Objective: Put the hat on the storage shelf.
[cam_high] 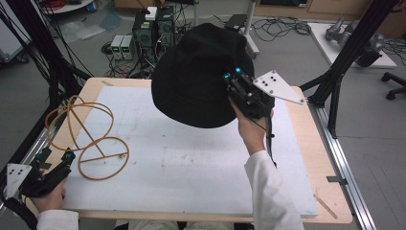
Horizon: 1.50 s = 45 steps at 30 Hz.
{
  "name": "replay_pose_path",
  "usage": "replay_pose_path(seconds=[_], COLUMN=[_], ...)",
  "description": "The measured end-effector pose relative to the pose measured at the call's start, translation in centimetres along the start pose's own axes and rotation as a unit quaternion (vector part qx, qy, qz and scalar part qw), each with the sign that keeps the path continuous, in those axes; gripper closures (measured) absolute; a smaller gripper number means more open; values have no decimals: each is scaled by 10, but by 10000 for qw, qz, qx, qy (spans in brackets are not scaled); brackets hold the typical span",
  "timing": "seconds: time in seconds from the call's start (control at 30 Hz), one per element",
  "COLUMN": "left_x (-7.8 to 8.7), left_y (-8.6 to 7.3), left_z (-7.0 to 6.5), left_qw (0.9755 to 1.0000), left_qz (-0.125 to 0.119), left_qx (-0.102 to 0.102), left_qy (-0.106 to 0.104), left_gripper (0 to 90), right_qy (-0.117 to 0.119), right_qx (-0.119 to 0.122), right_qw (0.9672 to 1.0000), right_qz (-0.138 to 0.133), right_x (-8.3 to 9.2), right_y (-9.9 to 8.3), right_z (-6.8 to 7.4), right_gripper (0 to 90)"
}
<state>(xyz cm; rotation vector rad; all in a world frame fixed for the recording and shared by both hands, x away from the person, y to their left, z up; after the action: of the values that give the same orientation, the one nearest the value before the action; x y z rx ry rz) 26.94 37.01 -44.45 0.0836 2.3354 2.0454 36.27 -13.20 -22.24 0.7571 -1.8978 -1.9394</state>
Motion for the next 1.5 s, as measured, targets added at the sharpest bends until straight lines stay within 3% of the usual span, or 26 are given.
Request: replay_pose_path(seconds=[0.23,0.63,0.7,0.83,0.87,0.97,1.0,1.3,1.33,1.5], left_x=[0,1,2,2,3,4,5,7,7,8], left_y=[0,0,0,0,0,1,1,1,1,1], left_z=[-1,-4,-4,-3,-2,-1,0,1,1,0], left_qw=[10000,10000,10000,10000,10000,10000,10000,10000,10000,10000], left_qz=[-19,-4,-3,-6,-14,-33,-35,-43,-40,-48], left_qx=[-3,-28,-25,-35,-26,-1,11,29,19,19], left_qy=[-17,-75,-78,-70,-55,-29,-13,-30,-27,-29], left_gripper=[250,250,250,250,250,250,250,250,250,250], right_qy=[182,491,650,793,911,1010,1133,1412,1501,1652], right_qx=[-156,-521,-568,-578,-613,-605,-615,-739,-730,-736], right_qw=[9993,9965,9951,9940,9929,9919,9906,9866,9855,9834], right_qz=[-277,-428,-473,-480,-463,-467,-461,-351,-308,-160], right_x=[-23,-58,-68,-76,-83,-88,-94,-109,-112,-120], right_y=[15,18,20,21,22,22,20,8,4,-7], right_z=[27,66,81,96,109,119,131,160,169,188], right_gripper=[859,859,859,859,859,859,859,859,859,858])
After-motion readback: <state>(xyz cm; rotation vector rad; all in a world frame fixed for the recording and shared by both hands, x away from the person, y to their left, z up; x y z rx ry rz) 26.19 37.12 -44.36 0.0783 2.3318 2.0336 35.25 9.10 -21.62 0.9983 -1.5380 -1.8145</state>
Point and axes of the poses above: each handheld gripper's, and its own axes: x roughly backward along the jaws, y roughly out of its top, z roughly to its left, the point moved 5 cm from there along -x, roughly forward along the jaws
